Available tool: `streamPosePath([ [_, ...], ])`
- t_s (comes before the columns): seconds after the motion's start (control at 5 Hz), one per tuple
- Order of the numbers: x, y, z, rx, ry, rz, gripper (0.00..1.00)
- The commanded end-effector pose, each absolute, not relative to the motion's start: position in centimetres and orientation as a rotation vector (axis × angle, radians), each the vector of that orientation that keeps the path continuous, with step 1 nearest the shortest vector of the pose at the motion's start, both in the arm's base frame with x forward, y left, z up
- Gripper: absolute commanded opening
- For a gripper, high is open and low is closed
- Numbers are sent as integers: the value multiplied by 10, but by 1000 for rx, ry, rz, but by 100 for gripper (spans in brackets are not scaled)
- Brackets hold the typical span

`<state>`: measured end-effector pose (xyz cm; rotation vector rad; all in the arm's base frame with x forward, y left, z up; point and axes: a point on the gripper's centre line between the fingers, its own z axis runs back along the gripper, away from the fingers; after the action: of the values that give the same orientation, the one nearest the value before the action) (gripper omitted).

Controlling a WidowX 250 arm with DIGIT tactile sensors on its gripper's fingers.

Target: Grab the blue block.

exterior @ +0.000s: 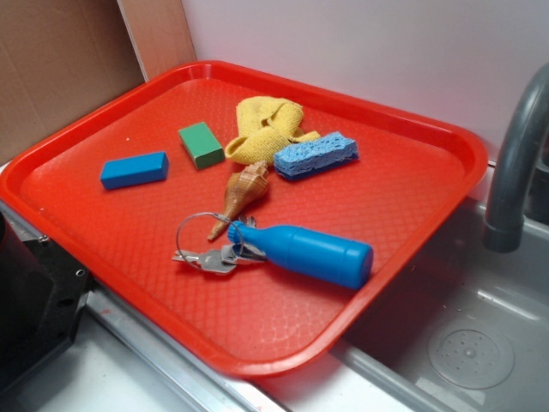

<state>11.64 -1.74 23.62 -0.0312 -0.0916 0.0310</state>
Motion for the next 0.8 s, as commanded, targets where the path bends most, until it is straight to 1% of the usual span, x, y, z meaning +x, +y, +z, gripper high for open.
streamPosePath([
  [0.0,116,-17,236,-31,-92,31,100],
  [0.2,166,8,186,-26,-60,-81,100],
  [0.4,185,27,147,-32,-83,-205,100],
  [0.6,185,55,113,-10,-109,-266,100],
])
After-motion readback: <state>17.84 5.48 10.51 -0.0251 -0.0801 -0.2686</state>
